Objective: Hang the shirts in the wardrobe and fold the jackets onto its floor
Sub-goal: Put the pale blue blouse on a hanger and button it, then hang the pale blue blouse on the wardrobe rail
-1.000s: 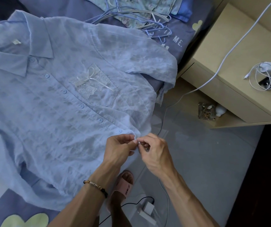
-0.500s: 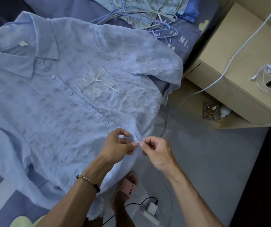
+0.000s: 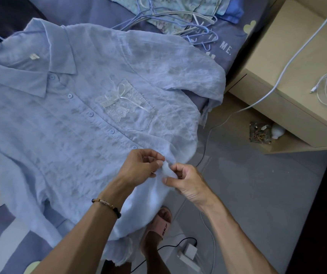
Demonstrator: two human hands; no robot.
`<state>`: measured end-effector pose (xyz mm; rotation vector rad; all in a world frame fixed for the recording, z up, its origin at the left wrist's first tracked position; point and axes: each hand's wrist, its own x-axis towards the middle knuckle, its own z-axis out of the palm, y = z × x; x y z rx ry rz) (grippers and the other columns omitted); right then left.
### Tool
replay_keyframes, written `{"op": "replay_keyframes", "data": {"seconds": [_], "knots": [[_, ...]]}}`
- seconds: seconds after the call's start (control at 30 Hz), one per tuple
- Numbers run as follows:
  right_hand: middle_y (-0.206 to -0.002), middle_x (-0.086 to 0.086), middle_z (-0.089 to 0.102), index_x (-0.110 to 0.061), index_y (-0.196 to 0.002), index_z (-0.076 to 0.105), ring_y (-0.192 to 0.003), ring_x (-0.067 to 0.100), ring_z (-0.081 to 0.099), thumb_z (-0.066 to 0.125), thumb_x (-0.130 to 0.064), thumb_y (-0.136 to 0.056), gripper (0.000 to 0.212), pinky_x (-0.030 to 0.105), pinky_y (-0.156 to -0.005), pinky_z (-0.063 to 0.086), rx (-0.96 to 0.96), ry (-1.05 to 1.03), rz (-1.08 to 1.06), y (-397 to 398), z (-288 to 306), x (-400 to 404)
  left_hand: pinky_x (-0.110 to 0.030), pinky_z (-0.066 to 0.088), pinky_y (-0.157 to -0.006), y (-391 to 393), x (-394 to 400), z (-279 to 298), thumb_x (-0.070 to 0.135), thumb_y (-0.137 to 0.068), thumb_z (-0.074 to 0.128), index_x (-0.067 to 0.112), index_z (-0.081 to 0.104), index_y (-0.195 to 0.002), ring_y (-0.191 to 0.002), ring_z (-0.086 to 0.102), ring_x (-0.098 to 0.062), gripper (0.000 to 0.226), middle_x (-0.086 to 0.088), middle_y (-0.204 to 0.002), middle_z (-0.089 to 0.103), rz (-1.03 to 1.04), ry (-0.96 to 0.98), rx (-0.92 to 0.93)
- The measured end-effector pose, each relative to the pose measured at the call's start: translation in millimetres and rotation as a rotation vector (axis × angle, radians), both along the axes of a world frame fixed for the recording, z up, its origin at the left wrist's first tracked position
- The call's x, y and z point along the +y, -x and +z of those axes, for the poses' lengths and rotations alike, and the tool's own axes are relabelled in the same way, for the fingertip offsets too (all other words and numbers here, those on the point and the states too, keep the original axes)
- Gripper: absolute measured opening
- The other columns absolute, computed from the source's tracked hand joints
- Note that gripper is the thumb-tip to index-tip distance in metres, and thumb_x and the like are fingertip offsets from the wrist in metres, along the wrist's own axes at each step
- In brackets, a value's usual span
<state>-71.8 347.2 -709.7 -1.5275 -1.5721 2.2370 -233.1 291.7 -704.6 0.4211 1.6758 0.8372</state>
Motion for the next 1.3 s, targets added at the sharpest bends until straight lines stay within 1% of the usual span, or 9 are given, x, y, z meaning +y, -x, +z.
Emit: {"op": "replay_keyframes", "data": {"seconds": [0.17, 0.27, 0.33, 0.5, 0.67, 0.93, 1.07, 1.17, 1.3], "knots": [[-0.054, -0.009, 0.053, -0.016, -0.061, 0.065, -0.051, 0.006, 0.045, 0.075, -0.021, -0.082, 0.023, 0.024, -0.052, 0.035, -0.366, -0.367, 0.02, -19.4, -10.7, 9.7, -0.041, 0.058, -0.07, 2.3, 5.1, -16.1, 0.005, -0.093, 0.059, 0.017, 0.067, -0.079, -0.064, 0.053, -0.016, 0.02, 0.001, -0.066, 0.052, -0.035, 0.059, 0.248], [-0.056, -0.007, 0.046, -0.015, -0.058, 0.051, -0.053, 0.011, 0.043, 0.074, -0.029, -0.081, 0.035, 0.025, -0.049, 0.031, -0.561, -0.535, 0.094, -25.1, -13.5, 12.0, -0.048, 0.058, -0.079, 0.5, 8.1, -26.1, 0.006, -0.094, 0.056, 0.023, 0.062, -0.077, -0.07, 0.055, -0.018, 0.025, 0.003, -0.069, 0.052, -0.004, 0.099, 0.284], [-0.073, -0.007, 0.05, -0.019, -0.066, 0.055, -0.065, 0.014, 0.05, 0.073, -0.032, -0.08, 0.026, 0.027, -0.057, 0.038, -0.606, -0.587, 0.141, -22.5, -13.9, 12.8, -0.05, 0.057, -0.08, 1.9, 10.5, -29.6, 0.007, -0.095, 0.052, 0.021, 0.06, -0.081, -0.071, 0.057, -0.019, 0.022, 0.002, -0.072, 0.055, 0.024, 0.115, 0.242], [-0.116, -0.007, 0.049, -0.022, -0.109, 0.064, -0.098, 0.016, 0.057, 0.066, -0.033, -0.086, 0.026, 0.026, -0.077, 0.044, -0.571, -0.78, 0.241, 24.7, -4.7, 21.0, -0.043, 0.056, -0.073, 32.2, 1.4, -16.6, 0.025, -0.096, 0.058, 0.017, 0.058, -0.104, -0.073, 0.062, -0.02, 0.012, -0.001, -0.079, 0.06, 0.007, 0.099, 0.124], [-0.116, 0.005, 0.056, -0.012, -0.105, 0.068, -0.106, 0.027, 0.056, 0.066, -0.024, -0.083, 0.025, 0.043, -0.086, 0.05, -0.405, -0.99, 0.425, 134.9, -3.2, 25.5, -0.023, 0.04, -0.071, 107.5, -20.6, -8.8, 0.023, -0.092, 0.062, 0.02, 0.061, -0.1, -0.091, 0.058, -0.015, 0.009, 0.005, -0.09, 0.058, 0.048, 0.056, 0.512], [-0.117, 0.009, 0.056, -0.011, -0.103, 0.067, -0.104, 0.032, 0.055, 0.056, -0.028, -0.081, 0.03, 0.041, -0.084, 0.046, -0.183, -1.136, 0.612, 340.5, -0.9, 46.4, -0.053, 0.043, -0.098, 279.8, -27.9, -9.4, 0.016, -0.078, 0.066, 0.001, 0.053, -0.13, -0.118, 0.048, -0.042, 0.055, -0.023, -0.125, 0.054, 0.326, 0.11, 1.154], [-0.115, 0.007, 0.055, -0.012, -0.11, 0.063, -0.107, 0.03, 0.052, 0.057, -0.024, -0.086, 0.027, 0.042, -0.088, 0.046, -0.139, -1.178, 0.645, 393.7, 0.4, 56.8, -0.055, 0.022, -0.111, 334.4, -19.6, -20.2, 0.027, -0.09, 0.059, 0.002, 0.036, -0.143, -0.123, 0.046, -0.044, 0.063, -0.026, -0.133, 0.052, 0.406, 0.319, 1.025], [-0.12, 0.007, 0.054, -0.012, -0.117, 0.06, -0.111, 0.03, 0.05, 0.057, -0.021, -0.087, 0.031, 0.041, -0.09, 0.044, -0.138, -1.187, 0.672, 409.7, 3.5, 62.1, -0.039, 0.031, -0.09, 345.0, -20.1, -24.2, 0.029, -0.099, 0.052, 0.004, 0.053, -0.116, -0.103, 0.054, -0.041, 0.03, -0.021, -0.104, 0.065, 0.454, 0.257, 0.898], [-0.13, 0.008, 0.056, -0.009, -0.133, 0.051, -0.119, 0.03, 0.049, 0.055, -0.031, -0.088, 0.05, 0.044, -0.098, 0.042, -0.053, -1.196, 0.524, 416.3, 28.0, 69.4, -0.031, 0.032, -0.056, 321.2, -27.7, -11.0, 0.026, -0.098, 0.056, 0.014, 0.053, -0.091, -0.065, 0.055, -0.024, 0.013, 0.003, -0.071, 0.055, 0.509, -0.017, 0.944]]}}
